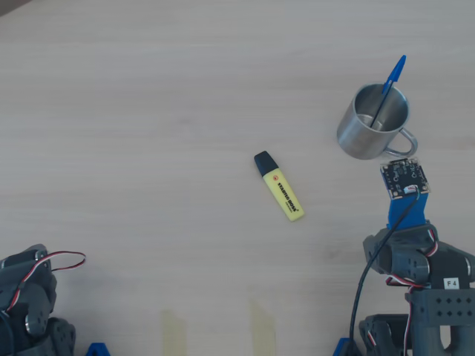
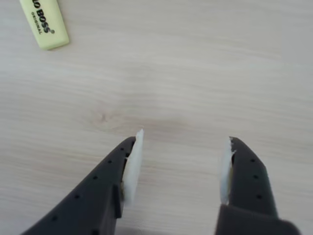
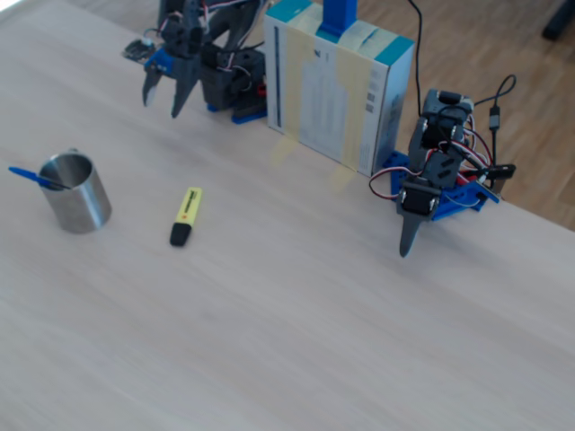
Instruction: Grab the yellow pen and put it in the silver cup.
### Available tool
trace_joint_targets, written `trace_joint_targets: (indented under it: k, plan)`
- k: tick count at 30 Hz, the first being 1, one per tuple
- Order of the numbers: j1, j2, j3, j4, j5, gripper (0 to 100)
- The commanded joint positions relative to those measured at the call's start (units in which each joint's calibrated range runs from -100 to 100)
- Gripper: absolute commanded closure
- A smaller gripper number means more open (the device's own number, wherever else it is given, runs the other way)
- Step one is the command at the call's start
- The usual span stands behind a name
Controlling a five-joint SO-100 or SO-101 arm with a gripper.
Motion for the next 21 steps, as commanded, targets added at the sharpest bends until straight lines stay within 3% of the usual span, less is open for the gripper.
trace_joint_targets:
  k: [1,21]
  plan:
    - [-1.8,3.9,-6.9,-0.3,1.6,71]
    - [-14.4,23.9,-27.8,-2.7,4.3,71]
